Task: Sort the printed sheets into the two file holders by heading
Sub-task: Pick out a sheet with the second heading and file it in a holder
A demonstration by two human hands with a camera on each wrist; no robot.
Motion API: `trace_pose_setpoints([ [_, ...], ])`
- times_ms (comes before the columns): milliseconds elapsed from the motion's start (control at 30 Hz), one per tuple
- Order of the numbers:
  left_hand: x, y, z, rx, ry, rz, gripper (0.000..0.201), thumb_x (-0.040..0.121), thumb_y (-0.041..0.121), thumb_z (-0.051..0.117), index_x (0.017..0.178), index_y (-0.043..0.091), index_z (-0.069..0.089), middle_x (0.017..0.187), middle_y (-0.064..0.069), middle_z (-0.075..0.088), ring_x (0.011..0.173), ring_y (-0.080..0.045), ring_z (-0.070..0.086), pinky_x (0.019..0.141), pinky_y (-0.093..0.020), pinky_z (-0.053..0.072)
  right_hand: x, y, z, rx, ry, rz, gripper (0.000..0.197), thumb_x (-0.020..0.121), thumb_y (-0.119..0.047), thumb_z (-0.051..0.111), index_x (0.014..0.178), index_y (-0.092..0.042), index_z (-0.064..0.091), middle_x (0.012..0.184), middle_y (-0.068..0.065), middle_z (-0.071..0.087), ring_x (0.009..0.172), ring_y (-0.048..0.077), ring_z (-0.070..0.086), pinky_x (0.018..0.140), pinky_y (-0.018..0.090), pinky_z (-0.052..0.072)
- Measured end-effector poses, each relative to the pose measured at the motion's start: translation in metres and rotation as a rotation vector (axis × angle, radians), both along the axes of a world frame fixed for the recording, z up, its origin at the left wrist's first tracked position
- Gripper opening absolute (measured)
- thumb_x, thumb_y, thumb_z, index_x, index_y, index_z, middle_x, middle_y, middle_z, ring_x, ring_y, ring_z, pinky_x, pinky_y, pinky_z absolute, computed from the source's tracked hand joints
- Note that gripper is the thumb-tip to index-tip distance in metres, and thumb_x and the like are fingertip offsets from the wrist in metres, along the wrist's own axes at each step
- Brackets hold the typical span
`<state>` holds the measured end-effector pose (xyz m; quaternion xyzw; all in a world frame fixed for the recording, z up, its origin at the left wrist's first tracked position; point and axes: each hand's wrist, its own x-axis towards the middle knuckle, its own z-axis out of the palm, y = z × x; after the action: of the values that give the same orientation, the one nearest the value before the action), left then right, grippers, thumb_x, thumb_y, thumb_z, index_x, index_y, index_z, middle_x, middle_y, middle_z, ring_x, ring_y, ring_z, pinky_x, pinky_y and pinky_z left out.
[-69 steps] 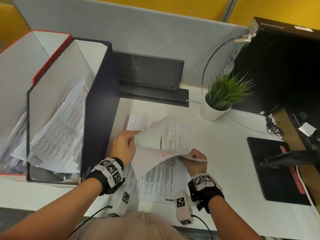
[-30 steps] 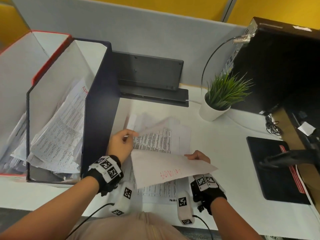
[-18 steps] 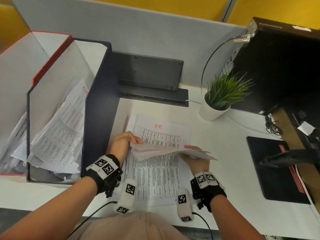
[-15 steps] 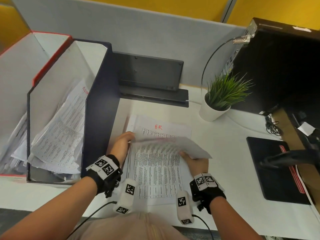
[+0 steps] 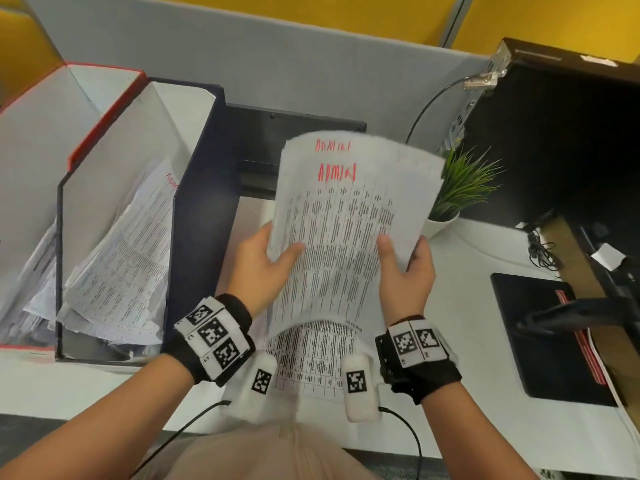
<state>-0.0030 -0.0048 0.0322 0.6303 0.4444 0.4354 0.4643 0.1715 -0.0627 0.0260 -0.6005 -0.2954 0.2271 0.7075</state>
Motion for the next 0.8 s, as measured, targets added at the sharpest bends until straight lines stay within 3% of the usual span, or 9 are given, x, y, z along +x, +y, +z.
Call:
trace_pose_setpoints([
  [100,-0.006,-0.001,0.010,0.063,-0.099,0.031,0.029,0.082,0.018,0.070,0.097,0.042,0.060,0.090,0.034,0.066,0.091,0.011,0.063,0.070,-0.005,0.049,-0.002,0.000,0.012,0.117,0.000,0.043,0.028,0.082,-0.011,0.069,0.099,-0.032,0.060,0.095,-0.021,0.071,0.095,-0.002,0.065,0.076,0.011,0.051],
  [200,-0.009,-0.006,0.002,0.022,-0.071,0.029,0.026,0.080,0.020,0.072,0.099,0.034,0.061,0.091,0.021,0.069,0.089,0.007,0.065,0.071,-0.011,0.053,-0.010,-0.004,0.003,0.059,0.046,0.084,0.034,0.077,-0.008,0.073,0.103,-0.026,0.060,0.093,-0.014,0.071,0.091,-0.003,0.066,0.073,0.011,0.052],
  [267,-0.007,-0.009,-0.005,-0.025,-0.084,0.024,0.025,0.083,0.016,0.068,0.104,0.026,0.060,0.096,0.015,0.065,0.085,0.013,0.062,0.074,-0.009,0.052,-0.015,-0.007,-0.003,-0.006,0.065,0.105,0.030,0.077,-0.009,0.073,0.101,-0.024,0.061,0.094,-0.011,0.069,0.085,-0.005,0.067,0.069,0.010,0.052],
  [367,-0.005,-0.009,-0.005,-0.051,-0.142,0.037,0.025,0.086,0.012,0.063,0.109,0.020,0.060,0.094,0.023,0.063,0.086,0.017,0.061,0.071,-0.004,0.048,-0.016,-0.006,-0.001,0.000,0.073,0.096,0.027,0.076,-0.012,0.075,0.096,-0.026,0.064,0.090,-0.014,0.069,0.084,-0.004,0.067,0.066,0.009,0.052],
  [467,-0.006,-0.007,-0.004,-0.054,-0.201,0.057,0.022,0.087,0.012,0.062,0.103,0.028,0.062,0.089,0.028,0.065,0.091,0.013,0.062,0.070,-0.004,0.048,-0.014,-0.006,0.001,0.022,0.051,0.104,0.028,0.074,-0.017,0.078,0.097,-0.027,0.065,0.088,-0.016,0.072,0.087,-0.001,0.067,0.067,0.010,0.052],
  [600,-0.009,-0.013,-0.024,-0.115,-0.122,0.056,0.025,0.083,0.012,0.067,0.104,0.023,0.062,0.087,0.025,0.066,0.086,0.014,0.062,0.071,-0.009,0.053,-0.025,-0.015,-0.020,-0.122,0.033,0.150,0.035,0.073,-0.015,0.078,0.104,-0.022,0.064,0.096,-0.011,0.070,0.093,0.005,0.067,0.078,0.024,0.057],
  [667,-0.011,-0.016,-0.036,-0.148,-0.050,0.046,0.028,0.081,0.012,0.069,0.107,0.021,0.062,0.090,0.024,0.063,0.083,0.018,0.060,0.076,-0.009,0.052,-0.031,-0.017,-0.033,-0.167,0.038,0.166,0.032,0.074,-0.012,0.076,0.101,-0.025,0.063,0.094,-0.016,0.067,0.092,0.001,0.064,0.076,0.018,0.056],
  [733,-0.013,-0.016,-0.038,-0.157,-0.036,0.075,0.031,0.081,0.013,0.069,0.111,0.015,0.063,0.089,0.025,0.062,0.082,0.019,0.060,0.070,-0.003,0.049,-0.033,-0.016,-0.034,-0.172,0.056,0.161,0.026,0.076,-0.012,0.074,0.091,-0.030,0.063,0.083,-0.019,0.068,0.084,-0.004,0.065,0.066,0.010,0.053],
  [800,-0.015,-0.012,-0.028,-0.150,-0.041,0.132,0.029,0.081,0.016,0.070,0.110,0.014,0.065,0.088,0.023,0.065,0.085,0.011,0.063,0.072,-0.009,0.051,-0.032,-0.009,-0.024,-0.138,0.063,0.160,0.023,0.077,-0.012,0.074,0.087,-0.031,0.063,0.077,-0.023,0.070,0.078,-0.007,0.066,0.060,0.006,0.050],
])
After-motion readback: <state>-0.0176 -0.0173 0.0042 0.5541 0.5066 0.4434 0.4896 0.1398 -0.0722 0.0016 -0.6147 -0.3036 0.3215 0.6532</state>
